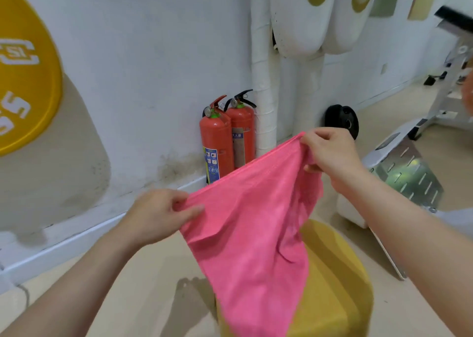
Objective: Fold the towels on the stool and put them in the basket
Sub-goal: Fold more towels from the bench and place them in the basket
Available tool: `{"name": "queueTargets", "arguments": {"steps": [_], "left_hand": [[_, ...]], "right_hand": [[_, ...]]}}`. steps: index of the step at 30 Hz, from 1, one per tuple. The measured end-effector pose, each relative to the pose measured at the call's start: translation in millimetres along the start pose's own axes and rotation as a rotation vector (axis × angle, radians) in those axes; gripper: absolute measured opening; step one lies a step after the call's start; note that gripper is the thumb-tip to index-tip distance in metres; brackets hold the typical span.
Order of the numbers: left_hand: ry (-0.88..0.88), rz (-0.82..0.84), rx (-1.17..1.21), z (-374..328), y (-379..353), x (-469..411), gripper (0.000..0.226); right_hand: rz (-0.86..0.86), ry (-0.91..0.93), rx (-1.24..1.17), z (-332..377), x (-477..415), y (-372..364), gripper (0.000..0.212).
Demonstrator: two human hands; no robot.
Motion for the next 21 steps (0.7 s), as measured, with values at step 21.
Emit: {"name": "queueTargets", "arguments": {"steps": [21], "left_hand": [[0.128, -0.336, 0.715, 10.5, 93.1, 9.3, 0.047]], "right_hand": [[-0.119, 0.345, 0.332, 50.0, -5.6, 23.3, 0.024]]}}
Point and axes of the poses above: each hand's wrist, its own x-axis away from the middle knuckle, its own y-axis out of the back of the hand, z = x × y, the point moved 9 cm from there along -x, towards the middle knuckle, and after that the axes turned 13 degrees about y, right-handed, at the moved point
